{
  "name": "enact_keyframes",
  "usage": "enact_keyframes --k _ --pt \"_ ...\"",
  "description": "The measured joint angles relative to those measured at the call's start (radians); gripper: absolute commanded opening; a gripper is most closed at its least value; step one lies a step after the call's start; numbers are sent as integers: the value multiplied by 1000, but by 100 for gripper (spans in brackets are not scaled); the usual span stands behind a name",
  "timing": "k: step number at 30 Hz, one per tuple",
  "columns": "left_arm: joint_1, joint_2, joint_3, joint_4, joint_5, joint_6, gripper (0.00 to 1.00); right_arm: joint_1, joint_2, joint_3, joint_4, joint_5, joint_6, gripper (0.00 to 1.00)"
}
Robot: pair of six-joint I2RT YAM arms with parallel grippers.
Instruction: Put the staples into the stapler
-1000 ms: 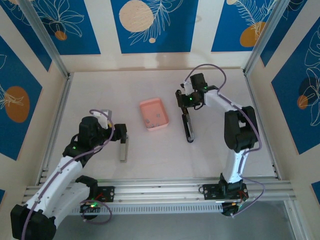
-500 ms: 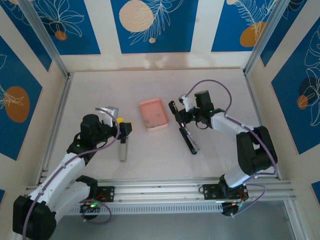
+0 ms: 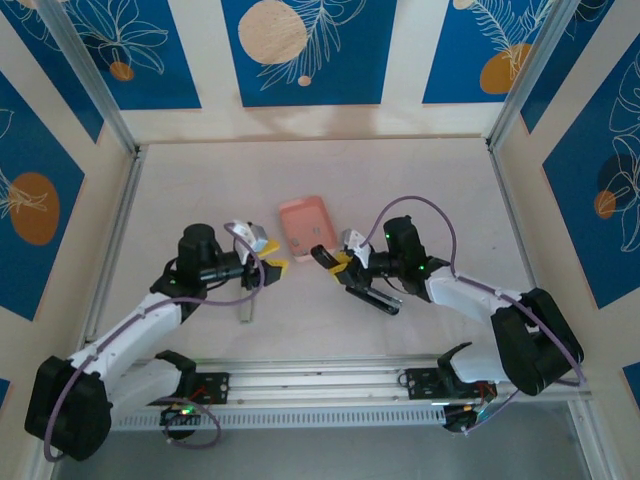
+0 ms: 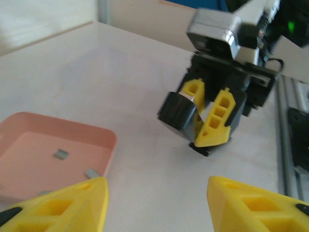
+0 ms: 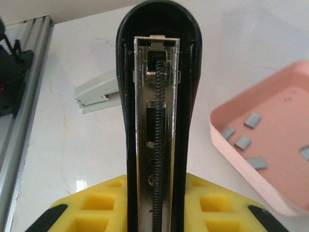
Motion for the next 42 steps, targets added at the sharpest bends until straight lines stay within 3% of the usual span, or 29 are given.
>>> enact_keyframes --k 5,11,24,27,29,31,35,39,42 --pt "-64 72 76 -103 77 195 58 64 -16 -21 31 -27 -50 11" --pt "-116 128 116 -156 111 304 56 107 -16 -22 39 -45 -73 11" --pt "-168 212 165 -211 150 374 30 148 5 -22 42 -58 -74 12" --pt "-169 206 165 -219 137 370 24 150 5 -22 42 -54 -63 19" --pt "-169 192 165 -235 128 370 21 156 1 -22 44 -47 -39 32" --pt "-171 174 168 -263 113 374 20 163 -15 -22 43 -28 21 43" --pt "-173 158 186 -359 49 410 20 149 -101 -22 19 30 194 55" --pt "-173 157 243 -485 -3 454 20 121 -203 -22 -62 84 430 60" --pt "-174 158 296 -578 -48 494 20 92 -245 -22 -167 115 612 58"
